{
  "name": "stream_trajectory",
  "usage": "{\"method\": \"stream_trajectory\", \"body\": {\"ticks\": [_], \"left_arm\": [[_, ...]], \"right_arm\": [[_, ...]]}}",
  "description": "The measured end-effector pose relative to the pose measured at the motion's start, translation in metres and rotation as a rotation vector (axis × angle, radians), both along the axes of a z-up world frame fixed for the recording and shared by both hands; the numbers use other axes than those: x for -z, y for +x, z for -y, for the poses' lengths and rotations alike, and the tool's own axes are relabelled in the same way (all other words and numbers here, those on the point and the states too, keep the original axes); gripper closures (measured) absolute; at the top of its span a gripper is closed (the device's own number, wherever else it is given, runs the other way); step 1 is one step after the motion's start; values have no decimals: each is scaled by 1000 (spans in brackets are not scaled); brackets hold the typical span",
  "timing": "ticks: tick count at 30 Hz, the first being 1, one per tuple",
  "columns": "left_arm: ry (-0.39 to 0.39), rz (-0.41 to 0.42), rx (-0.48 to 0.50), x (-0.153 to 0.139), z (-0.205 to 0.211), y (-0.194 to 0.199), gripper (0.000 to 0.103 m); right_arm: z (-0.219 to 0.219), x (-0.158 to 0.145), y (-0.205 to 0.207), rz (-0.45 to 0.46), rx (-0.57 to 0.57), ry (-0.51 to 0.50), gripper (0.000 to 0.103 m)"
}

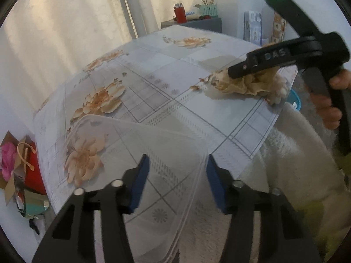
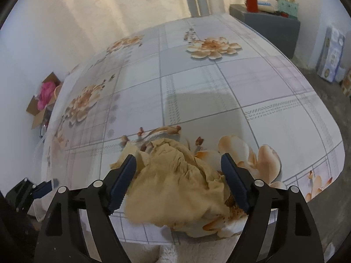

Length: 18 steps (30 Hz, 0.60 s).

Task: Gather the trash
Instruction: 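Grasp the clear plastic container with the left tool while the right tool holds the paper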

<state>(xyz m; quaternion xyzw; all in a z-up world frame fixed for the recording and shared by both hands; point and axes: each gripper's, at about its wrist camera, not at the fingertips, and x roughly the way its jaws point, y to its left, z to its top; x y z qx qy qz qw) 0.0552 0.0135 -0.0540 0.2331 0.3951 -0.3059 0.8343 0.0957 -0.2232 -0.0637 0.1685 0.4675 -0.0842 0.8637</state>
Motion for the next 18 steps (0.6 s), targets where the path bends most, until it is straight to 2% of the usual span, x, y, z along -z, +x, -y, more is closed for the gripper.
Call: {"method": "stream_trajectory", "body": {"ticks": [6,9,15,18], "left_arm": [[-11,-24,-27,6,-1,9,85],[-16,-21,-35,6,0,12,88],[-28,4,-44,1,5,16,89],[-32,17,-41,-2,10,17,90]], "right_arm": [[-12,2,-1,-18,-34,-54,27],[-19,4,-1,-28,-47,-82,29],[-25,8,2,-37,-42,-109,49],[-24,7,1,-31,-35,-104,63]]}}
